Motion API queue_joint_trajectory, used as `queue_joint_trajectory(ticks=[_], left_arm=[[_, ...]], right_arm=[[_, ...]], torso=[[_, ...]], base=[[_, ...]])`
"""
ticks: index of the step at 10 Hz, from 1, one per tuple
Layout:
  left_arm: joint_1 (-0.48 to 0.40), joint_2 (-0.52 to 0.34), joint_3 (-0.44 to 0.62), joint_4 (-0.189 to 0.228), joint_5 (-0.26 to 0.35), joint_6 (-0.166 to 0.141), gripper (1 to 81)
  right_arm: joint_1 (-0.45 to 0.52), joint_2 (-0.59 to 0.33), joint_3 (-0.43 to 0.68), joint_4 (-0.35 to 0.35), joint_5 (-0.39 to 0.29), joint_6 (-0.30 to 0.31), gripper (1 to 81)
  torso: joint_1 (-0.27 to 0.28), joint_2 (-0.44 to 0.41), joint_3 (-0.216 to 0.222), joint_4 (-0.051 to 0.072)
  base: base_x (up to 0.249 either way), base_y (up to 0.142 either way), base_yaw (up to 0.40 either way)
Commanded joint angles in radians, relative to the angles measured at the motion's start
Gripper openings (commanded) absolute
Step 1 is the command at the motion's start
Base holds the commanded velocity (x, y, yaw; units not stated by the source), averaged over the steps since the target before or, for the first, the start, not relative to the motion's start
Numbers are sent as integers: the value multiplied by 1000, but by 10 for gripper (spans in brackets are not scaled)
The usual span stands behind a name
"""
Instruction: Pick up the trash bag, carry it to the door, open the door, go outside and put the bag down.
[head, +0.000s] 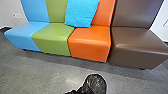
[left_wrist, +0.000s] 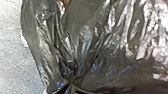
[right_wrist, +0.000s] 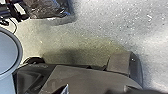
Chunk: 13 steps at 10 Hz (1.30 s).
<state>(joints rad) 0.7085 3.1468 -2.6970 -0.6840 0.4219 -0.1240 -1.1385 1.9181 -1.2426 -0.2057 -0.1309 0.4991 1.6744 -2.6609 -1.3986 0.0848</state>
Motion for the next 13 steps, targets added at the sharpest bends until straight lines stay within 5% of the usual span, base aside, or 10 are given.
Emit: queue_joint_trajectory(ticks=[1, 5, 6, 12, 13], left_arm=[[-89, -3, 3, 9, 61, 3, 811], [-86, -19, 8, 8, 61, 27, 811], [-86, -19, 8, 8, 61, 29, 10], [-77, -28, 8, 9, 66, 63, 10], [-77, -31, 8, 11, 75, 63, 10]], right_arm=[[44, -52, 23, 3, -56, 1, 811], [44, -48, 20, 3, -56, -1, 811], [44, -48, 20, 2, -56, 1, 811], [44, -48, 20, -1, -56, -1, 811], [44, -48, 20, 0, -56, -1, 811]], torso=[[0, 0, 1, 0], [0, 0, 0, 0], [0, 0, 0, 0], [0, 0, 0, 0], [-64, 100, 0, 0]], base=[[0, 0, 0], [0, 0, 0], [0, 0, 0], [0, 0, 0], [0, 0, 0]])
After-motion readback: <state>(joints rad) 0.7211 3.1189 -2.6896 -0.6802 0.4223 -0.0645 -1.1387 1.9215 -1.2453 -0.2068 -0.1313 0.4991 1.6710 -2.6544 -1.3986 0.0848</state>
